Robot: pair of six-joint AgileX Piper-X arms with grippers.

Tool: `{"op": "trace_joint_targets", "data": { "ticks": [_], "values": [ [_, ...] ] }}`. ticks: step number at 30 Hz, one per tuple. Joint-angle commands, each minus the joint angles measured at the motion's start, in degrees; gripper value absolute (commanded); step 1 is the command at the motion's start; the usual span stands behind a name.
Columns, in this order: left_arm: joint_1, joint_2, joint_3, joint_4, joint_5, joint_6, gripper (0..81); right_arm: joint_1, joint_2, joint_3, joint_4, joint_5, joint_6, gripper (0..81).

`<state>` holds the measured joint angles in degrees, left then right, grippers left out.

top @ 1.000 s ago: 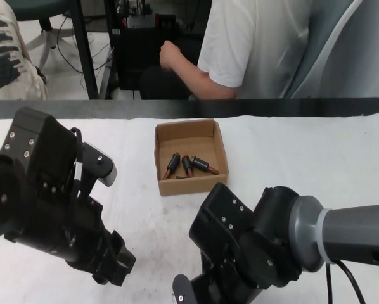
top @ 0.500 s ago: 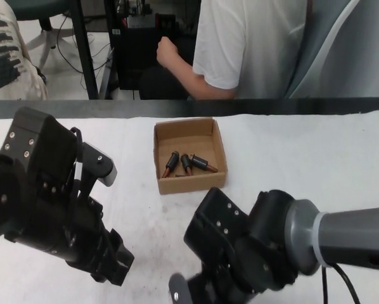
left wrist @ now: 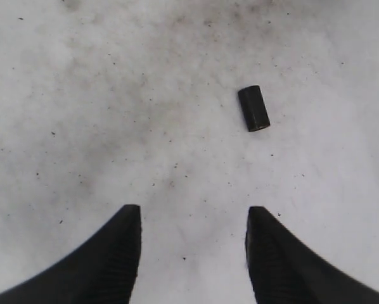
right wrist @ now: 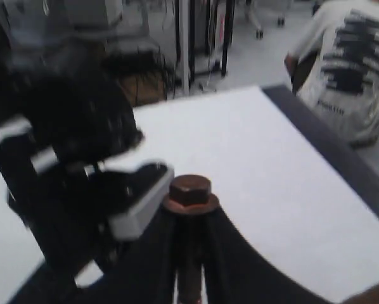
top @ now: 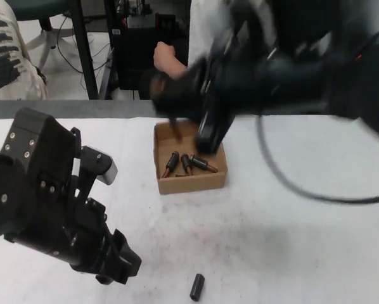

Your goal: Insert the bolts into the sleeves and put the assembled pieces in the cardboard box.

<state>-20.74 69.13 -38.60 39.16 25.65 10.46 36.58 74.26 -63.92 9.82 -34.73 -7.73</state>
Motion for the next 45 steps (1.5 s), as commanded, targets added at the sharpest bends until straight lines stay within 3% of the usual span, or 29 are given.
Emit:
{"op": "trace_joint_targets", "data": {
  "ticks": [1,8,15,30,39,45],
  "values": [
    [-2.41,-0.53,-1.34,-0.08,1.36,-1.1,47.4,-1.26,-2.55,-0.53,-1.97,-3.16,3.34,0.9],
    [-8.66,2.37,-2.06,-8.15,-1.48,-8.54,47.4,-4.15,-7.25,-0.53,-1.95,-3.32,5.5,0.9],
    [-13.25,12.75,-8.89,-0.63,-4.21,-8.94,47.4,-4.14,-9.87,-0.53,-0.99,-3.32,5.62,0.9],
    [-14.23,22.14,-15.29,3.55,-5.41,-6.68,47.4,-6.59,-12.3,-0.53,0.85,-3.61,5.62,0.9],
    [-19.49,26.62,-15.62,3.48,-8.09,-7.1,47.4,-6.59,-12.3,-0.53,1.07,-3.34,5.62,0.9],
    [-20.53,27.29,-16.33,1.0,-8.9,-11.2,47.4,-6.59,-12.3,-0.53,1.07,-3.34,6.29,0.9]
  ]
}}
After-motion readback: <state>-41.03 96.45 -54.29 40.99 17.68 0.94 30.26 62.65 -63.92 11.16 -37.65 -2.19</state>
